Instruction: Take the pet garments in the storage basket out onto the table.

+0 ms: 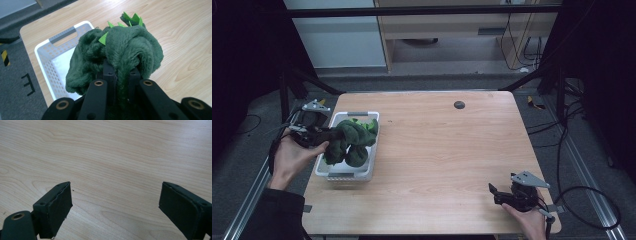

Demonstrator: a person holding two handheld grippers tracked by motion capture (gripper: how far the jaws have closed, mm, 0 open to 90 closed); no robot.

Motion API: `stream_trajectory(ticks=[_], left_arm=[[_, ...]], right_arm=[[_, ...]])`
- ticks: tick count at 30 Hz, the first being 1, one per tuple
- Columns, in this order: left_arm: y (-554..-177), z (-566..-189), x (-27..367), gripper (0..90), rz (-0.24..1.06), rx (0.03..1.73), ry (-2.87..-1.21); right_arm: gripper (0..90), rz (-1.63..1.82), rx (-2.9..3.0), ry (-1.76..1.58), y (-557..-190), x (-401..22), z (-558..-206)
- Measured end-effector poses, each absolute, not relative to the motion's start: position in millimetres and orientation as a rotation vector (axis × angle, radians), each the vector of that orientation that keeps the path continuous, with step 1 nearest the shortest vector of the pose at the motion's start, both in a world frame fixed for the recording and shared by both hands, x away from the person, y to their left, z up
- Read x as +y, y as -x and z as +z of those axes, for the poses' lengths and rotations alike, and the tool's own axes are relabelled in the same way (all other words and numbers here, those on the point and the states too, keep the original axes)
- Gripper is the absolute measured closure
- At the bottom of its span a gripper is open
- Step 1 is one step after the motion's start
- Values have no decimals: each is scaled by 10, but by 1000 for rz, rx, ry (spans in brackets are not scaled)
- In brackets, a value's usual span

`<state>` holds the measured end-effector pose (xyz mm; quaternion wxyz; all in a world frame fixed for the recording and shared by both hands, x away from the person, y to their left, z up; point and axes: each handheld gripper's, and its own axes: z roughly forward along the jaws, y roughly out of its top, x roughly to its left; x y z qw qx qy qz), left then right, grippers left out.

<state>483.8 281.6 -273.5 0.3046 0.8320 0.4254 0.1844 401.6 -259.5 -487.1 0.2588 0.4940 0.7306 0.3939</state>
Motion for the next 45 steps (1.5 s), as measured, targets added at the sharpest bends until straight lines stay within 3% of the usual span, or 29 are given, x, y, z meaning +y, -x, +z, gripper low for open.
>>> stream_trajectory(ticks=[18, 45], left_arm=[[-4676, -2532, 2376, 825, 473, 951, -2282], [-4738, -2731, 1632, 825, 363, 774, -2361]], right_arm=[[109, 1077, 1969, -1329, -4010, -2607, -4861], [104, 1080, 1951, -1325, -3997, -2632, -4845]])
